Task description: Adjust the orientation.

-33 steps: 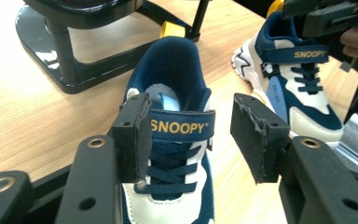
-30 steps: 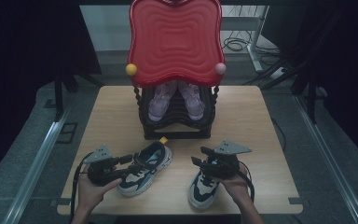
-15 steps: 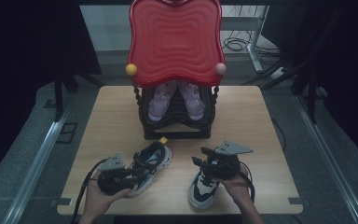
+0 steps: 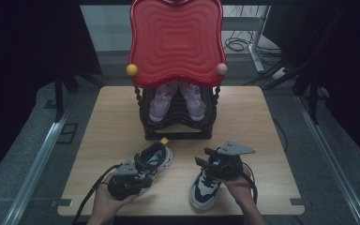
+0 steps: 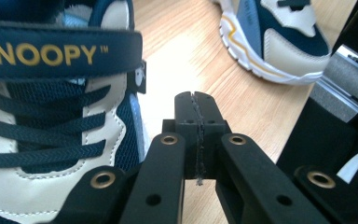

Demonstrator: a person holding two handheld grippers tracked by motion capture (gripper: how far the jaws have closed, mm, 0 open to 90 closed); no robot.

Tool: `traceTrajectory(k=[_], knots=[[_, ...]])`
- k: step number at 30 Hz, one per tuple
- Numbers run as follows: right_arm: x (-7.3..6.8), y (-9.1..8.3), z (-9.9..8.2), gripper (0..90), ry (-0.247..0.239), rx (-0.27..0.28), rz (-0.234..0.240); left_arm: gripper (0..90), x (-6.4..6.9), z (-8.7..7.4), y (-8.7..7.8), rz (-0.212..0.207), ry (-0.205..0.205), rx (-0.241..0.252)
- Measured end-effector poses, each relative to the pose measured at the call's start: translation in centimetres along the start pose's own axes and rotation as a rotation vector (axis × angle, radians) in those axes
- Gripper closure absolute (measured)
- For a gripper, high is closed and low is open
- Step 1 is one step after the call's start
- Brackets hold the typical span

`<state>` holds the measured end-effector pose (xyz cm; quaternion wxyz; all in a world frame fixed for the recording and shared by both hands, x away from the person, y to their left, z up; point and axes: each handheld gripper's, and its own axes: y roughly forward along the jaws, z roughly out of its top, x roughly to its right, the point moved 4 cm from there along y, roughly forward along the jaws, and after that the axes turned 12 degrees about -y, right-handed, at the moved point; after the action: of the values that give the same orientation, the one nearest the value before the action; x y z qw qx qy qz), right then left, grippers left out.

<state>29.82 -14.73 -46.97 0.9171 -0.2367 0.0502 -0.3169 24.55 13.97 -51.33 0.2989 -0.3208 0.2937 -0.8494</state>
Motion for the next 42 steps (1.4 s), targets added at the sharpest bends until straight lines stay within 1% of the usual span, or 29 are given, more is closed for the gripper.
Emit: traceTrajectory(k=[2,4,6,10,13,15,19,21,26,30,35,38,40,42], knots=[[0.0,0.1,0.0,47.2,-0.005,-0.002,-0.001,90.0,-0.1,-0.1,0.2,0.014,-0.001,-0.013],[0.1,0.1,-0.1,47.1,-0.006,-0.004,-0.002,90.0,-0.2,-0.2,0.4,0.015,-0.004,-0.022],[0.0,0.2,-0.1,47.1,-0.001,-0.006,0.0,90.0,-0.4,-0.2,0.6,0.025,-0.003,-0.036],[0.1,0.3,-0.2,46.2,-0.004,-0.014,-0.003,90.0,-0.5,-0.5,1.0,0.024,-0.017,-0.058],[0.5,0.1,-0.1,46.1,0.005,-0.008,-0.014,90.0,-0.5,-0.7,1.5,0.027,-0.015,-0.083],[0.6,-0.1,-0.1,46.1,0.011,0.0,-0.017,90.0,-0.7,-0.8,1.8,0.042,-0.012,-0.099],[0.9,-0.3,0.0,46.1,0.012,0.006,-0.026,90.0,-1.3,-1.2,2.2,0.057,-0.032,-0.12],[1.0,-0.4,0.0,46.1,0.014,0.009,-0.027,90.0,-1.5,-1.3,2.2,0.036,-0.046,-0.125],[1.1,-0.4,0.0,46.2,0.011,0.01,-0.03,90.0,-2.1,-1.5,2.0,0.043,-0.051,-0.142],[1.1,-0.6,0.0,46.1,0.013,0.011,-0.034,90.0,-2.7,-1.6,1.7,0.045,-0.06,-0.148],[1.1,-0.6,0.0,46.2,0.011,0.011,-0.037,90.0,-3.6,-1.6,1.3,0.042,-0.083,-0.141],[1.2,-0.6,0.0,46.1,0.013,0.012,-0.04,90.0,-4.2,-1.6,1.1,0.03,-0.104,-0.132],[1.3,-0.6,-0.1,46.1,0.012,0.01,-0.042,90.0,-4.5,-1.6,0.9,0.033,-0.107,-0.128],[1.2,-0.5,-0.1,46.1,0.016,0.007,-0.039,90.0,-4.7,-1.6,0.8,0.036,-0.119,-0.12]])
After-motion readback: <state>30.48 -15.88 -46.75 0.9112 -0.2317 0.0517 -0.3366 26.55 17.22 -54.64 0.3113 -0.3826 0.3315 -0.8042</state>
